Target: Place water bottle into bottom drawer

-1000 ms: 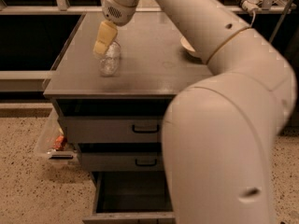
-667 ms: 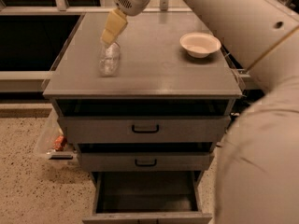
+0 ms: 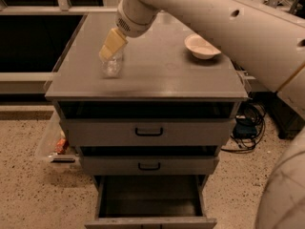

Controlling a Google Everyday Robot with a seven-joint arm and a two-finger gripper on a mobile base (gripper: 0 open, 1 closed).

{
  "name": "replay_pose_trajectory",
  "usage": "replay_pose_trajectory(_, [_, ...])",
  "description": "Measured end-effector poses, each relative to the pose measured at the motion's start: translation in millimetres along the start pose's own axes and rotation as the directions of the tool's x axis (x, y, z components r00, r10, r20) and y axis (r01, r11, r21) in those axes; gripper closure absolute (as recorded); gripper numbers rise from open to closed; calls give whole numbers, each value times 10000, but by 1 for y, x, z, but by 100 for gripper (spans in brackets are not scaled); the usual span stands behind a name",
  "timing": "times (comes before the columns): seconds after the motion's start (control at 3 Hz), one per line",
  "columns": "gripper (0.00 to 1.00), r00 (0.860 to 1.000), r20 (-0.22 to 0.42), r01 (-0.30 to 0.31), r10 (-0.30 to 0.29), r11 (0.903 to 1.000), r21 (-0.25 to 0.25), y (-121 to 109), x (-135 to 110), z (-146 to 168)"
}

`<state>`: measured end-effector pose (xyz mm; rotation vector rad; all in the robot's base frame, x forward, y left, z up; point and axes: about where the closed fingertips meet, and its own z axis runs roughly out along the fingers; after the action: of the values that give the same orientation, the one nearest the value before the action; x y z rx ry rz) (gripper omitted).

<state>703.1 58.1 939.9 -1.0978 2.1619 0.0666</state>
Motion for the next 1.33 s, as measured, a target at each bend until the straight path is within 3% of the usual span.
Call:
replay_pose_trajectory(0.33, [0, 9999, -144, 52, -65, 9962, -868, 8, -1, 8])
replay_pose_trajectory(0.67, [0, 9996, -81, 259, -279, 9826, -1839, 20, -16, 15])
replay_pose_trajectory(1.0, [0, 9988, -146, 410, -460, 9687, -2450, 30, -27, 24])
replay_pose_trajectory(1.33, [0, 9985, -371, 287, -399, 9642, -2638, 30, -25, 33])
